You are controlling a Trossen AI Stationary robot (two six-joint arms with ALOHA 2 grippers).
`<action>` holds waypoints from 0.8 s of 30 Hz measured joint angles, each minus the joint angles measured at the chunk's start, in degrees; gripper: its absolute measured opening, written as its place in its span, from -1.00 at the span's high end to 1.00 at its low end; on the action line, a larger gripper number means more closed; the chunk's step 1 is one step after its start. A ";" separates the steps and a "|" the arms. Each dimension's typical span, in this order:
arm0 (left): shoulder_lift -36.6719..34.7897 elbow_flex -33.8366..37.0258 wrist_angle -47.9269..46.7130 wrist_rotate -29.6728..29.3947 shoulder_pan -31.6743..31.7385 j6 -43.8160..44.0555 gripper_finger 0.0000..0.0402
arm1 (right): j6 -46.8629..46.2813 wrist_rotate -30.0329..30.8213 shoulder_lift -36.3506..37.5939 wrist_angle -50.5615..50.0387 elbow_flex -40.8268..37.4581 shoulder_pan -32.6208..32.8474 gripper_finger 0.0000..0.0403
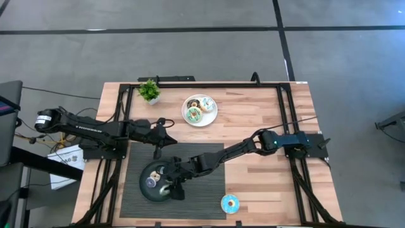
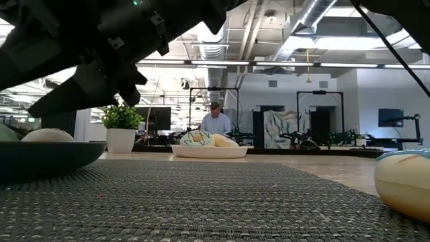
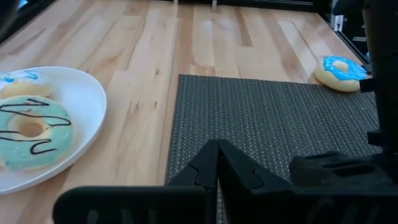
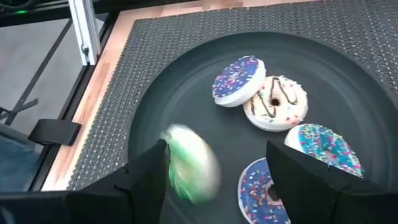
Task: Pick & Place donuts
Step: Put the small green donut on the black plate, then put the large blue donut on the white plate
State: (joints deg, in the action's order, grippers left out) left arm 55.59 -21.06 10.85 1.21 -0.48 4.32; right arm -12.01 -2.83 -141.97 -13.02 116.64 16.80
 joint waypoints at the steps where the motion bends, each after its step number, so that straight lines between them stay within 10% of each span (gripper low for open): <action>1: 0.00 0.00 0.00 0.00 -0.21 0.00 1.00 | 0.00 0.00 0.00 0.02 0.00 0.02 -0.28; 24: 0.00 0.04 0.17 -0.09 -0.77 -0.24 1.00 | -1.00 -0.28 0.82 -8.32 0.00 -1.18 -0.29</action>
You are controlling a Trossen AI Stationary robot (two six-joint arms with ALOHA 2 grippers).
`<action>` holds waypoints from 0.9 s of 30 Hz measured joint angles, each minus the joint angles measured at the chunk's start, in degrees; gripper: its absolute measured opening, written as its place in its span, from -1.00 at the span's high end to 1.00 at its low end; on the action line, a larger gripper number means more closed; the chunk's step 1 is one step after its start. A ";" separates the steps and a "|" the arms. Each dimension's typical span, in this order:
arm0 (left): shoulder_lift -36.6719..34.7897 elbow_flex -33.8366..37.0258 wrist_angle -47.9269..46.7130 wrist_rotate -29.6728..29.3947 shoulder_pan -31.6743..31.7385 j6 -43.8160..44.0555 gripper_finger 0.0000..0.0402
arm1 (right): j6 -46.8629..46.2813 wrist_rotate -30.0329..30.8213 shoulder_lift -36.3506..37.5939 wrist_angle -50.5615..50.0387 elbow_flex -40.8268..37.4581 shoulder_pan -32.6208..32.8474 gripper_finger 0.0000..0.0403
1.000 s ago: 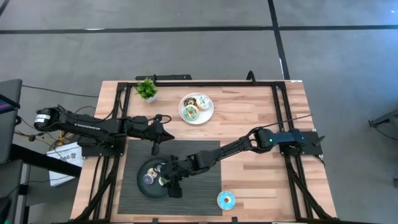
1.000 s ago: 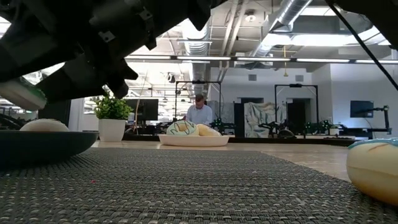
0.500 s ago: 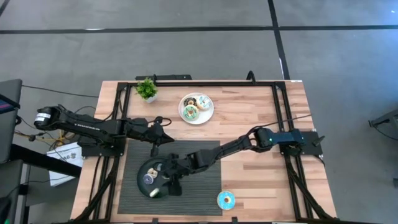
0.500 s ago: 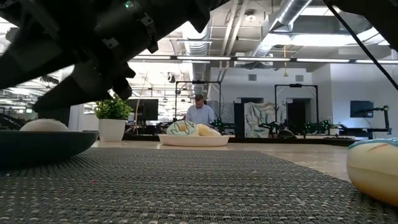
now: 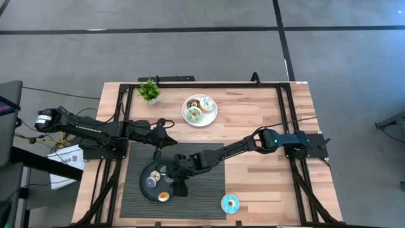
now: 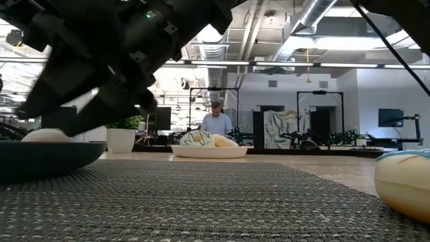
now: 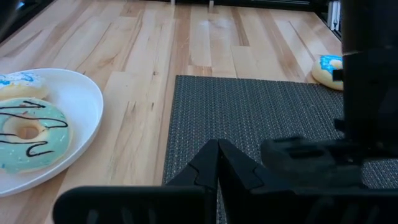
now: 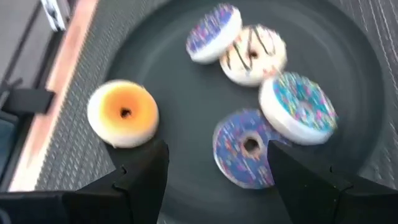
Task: Pick & Place donuts
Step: Put the large blue donut on the white plate
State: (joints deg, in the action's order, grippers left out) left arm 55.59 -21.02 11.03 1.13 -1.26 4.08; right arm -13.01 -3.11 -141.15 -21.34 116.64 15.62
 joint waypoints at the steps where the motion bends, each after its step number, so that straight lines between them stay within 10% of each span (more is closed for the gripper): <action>1: 0.00 0.00 0.00 0.00 0.00 0.00 1.00 | 0.13 0.02 0.43 -1.30 -0.02 0.00 -0.29; 18: 0.02 0.00 -0.13 0.43 -0.02 2.05 1.00 | 0.94 6.61 8.20 -26.19 -0.05 4.28 -0.27; 27: 0.02 0.00 -0.22 1.51 -0.96 2.59 1.00 | -2.00 12.12 10.27 -41.02 -0.39 8.10 0.14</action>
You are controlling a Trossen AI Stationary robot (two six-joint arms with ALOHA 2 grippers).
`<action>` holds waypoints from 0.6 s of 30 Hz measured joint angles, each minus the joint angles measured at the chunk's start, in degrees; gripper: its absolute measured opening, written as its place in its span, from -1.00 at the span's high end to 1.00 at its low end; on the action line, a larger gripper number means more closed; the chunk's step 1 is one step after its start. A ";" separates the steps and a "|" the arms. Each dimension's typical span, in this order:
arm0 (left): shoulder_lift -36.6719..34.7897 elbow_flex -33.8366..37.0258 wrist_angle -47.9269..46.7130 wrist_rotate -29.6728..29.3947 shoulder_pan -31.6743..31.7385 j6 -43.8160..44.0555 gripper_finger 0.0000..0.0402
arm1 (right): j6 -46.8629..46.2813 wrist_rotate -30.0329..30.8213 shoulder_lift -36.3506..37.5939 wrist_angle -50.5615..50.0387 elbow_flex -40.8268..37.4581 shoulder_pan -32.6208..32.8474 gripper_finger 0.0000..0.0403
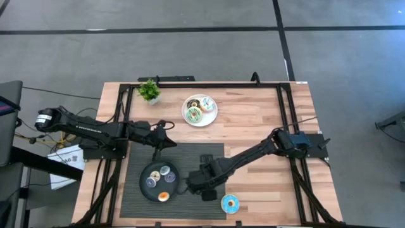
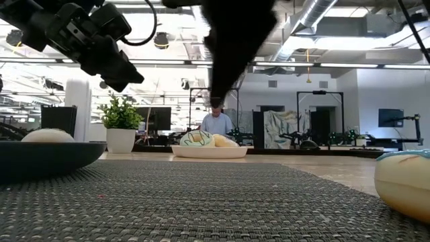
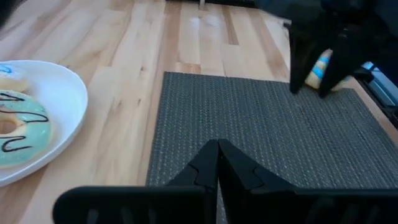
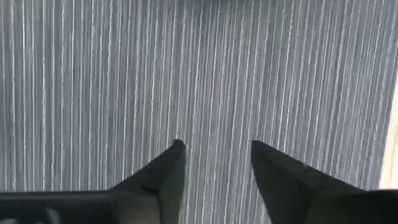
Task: Pick & Place donuts
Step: Put the large blue donut on the white plate
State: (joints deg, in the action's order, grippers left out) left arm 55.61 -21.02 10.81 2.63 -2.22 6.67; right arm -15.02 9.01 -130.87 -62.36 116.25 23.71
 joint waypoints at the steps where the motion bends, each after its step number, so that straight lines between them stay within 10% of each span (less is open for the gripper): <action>1: 0.00 0.00 -0.14 0.06 -0.23 0.03 1.00 | -0.01 0.03 0.52 -0.48 -0.75 0.35 0.21; 11: -0.63 0.00 -0.53 -0.09 -2.97 0.91 1.00 | -11.21 -0.01 19.51 12.95 -29.56 2.51 0.94; 18: -2.75 0.24 0.38 -2.47 -3.06 -1.40 1.00 | -24.52 0.41 35.63 21.79 -48.39 4.40 0.87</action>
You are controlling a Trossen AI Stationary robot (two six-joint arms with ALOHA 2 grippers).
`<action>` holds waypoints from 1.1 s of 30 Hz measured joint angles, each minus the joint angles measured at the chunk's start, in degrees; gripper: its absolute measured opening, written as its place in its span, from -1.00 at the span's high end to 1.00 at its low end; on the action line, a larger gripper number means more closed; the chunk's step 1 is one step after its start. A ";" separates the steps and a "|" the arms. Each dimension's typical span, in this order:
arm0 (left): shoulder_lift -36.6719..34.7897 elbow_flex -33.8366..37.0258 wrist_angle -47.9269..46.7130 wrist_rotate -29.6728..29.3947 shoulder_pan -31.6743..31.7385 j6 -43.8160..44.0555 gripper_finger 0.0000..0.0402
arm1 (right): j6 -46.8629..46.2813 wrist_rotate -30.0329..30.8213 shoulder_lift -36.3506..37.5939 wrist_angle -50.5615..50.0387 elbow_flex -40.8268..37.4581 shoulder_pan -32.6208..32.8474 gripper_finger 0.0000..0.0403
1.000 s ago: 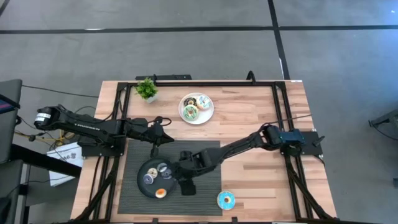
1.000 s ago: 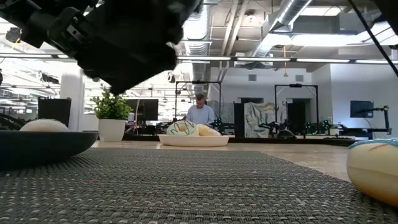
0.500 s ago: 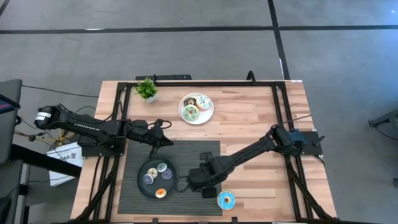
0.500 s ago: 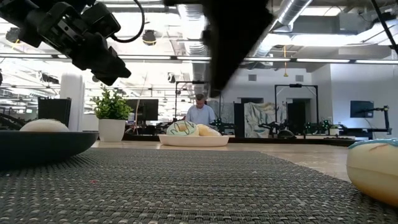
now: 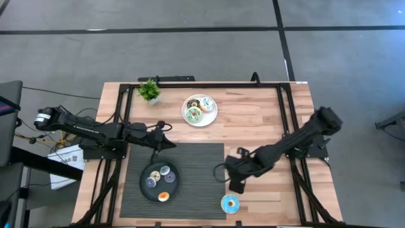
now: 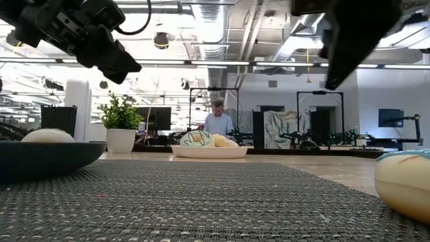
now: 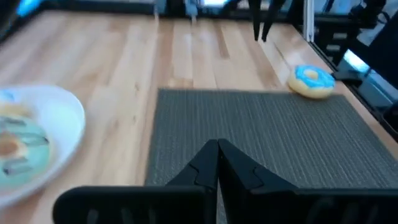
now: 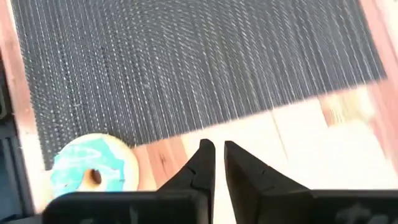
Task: Pick & Place donuts
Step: Put the large blue donut on the white plate
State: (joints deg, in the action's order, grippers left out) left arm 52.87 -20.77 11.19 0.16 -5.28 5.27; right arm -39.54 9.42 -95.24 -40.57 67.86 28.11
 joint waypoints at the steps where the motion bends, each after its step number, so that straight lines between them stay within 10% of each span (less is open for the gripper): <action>1: -0.31 0.66 1.58 -0.60 0.00 -0.77 1.00 | -1.88 0.55 1.69 0.43 -1.67 0.32 0.86; 11: -5.80 19.53 32.11 0.73 2.33 -0.12 1.00 | -7.04 4.30 7.67 0.40 -6.65 3.65 0.95; 33: -52.82 19.93 -8.72 0.56 6.38 -1.73 1.00 | -2.10 3.99 6.87 -2.16 -6.74 3.63 0.99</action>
State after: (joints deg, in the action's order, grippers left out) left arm 0.05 -0.84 2.48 0.73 1.10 3.54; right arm -41.64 13.41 -88.37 -42.72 61.12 31.75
